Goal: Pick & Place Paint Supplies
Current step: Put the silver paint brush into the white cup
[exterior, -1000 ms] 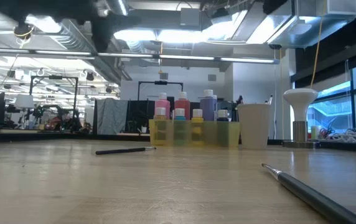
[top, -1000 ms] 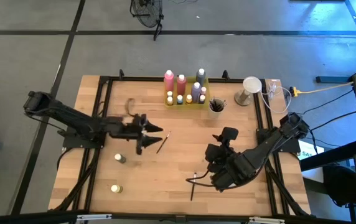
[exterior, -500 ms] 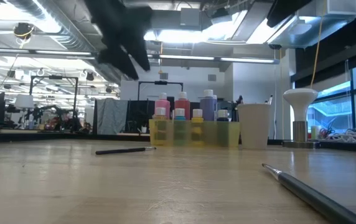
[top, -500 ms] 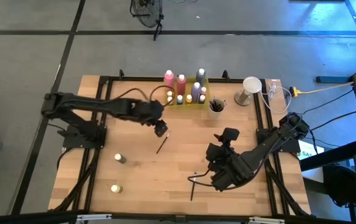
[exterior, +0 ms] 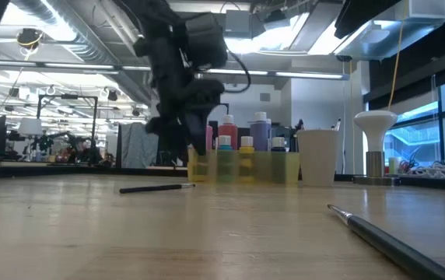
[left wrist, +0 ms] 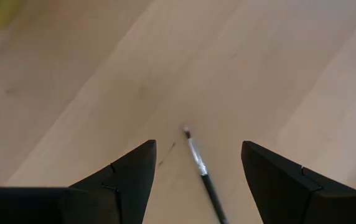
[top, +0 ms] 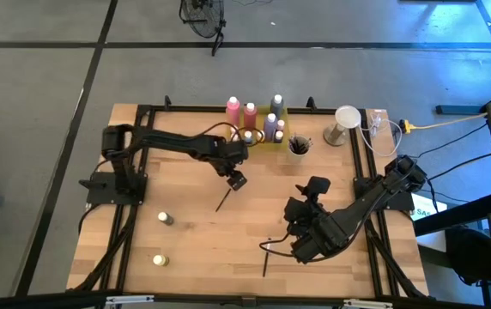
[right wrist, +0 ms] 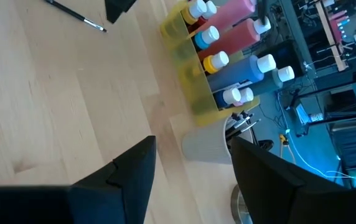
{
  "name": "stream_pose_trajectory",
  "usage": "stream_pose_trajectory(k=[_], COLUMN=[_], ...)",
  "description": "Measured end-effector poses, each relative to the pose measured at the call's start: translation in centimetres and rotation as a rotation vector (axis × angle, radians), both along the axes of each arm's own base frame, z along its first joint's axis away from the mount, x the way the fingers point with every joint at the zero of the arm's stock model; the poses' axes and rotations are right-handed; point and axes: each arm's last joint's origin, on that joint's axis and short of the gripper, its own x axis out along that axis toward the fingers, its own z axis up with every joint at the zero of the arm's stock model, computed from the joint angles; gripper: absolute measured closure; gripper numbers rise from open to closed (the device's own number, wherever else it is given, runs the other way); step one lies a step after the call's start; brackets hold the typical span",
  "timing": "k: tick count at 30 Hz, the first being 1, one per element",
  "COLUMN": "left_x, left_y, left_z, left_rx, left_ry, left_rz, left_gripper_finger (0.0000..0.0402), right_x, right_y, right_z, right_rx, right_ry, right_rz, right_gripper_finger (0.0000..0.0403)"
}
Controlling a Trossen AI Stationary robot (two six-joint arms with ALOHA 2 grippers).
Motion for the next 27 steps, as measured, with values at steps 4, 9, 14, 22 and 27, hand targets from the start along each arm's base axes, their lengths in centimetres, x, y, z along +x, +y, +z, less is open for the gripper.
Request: stream_pose_trajectory(k=[4,9,14,22,27], left_x=[0.7,0.7,0.7,1.3,1.4], left_y=[0.1,0.3,0.3,0.0,-0.2], left_z=[-1.4,-2.1,-2.0,-3.5,-3.9], left_rx=[-0.004,-0.008,-0.006,0.023,0.002], left_ry=[0.043,0.064,0.063,0.084,0.099], left_rz=[-0.015,-0.011,0.008,0.006,0.004], left_gripper_finger=[0.0169,0.0169,0.0169,0.0169,0.0169], right_x=[0.0,0.0,0.0,0.1,-0.1], right_y=[0.0,0.0,0.0,0.0,-0.1], right_z=[0.0,0.0,0.0,0.0,-0.5], right_rx=[0.002,0.002,0.003,0.008,0.001], right_ry=[-0.004,-0.004,-0.005,-0.012,0.0], right_rz=[-0.004,-0.004,-0.004,-0.006,-0.007], right_gripper_finger=[0.0193,0.0193,0.0193,0.0193,0.0193])
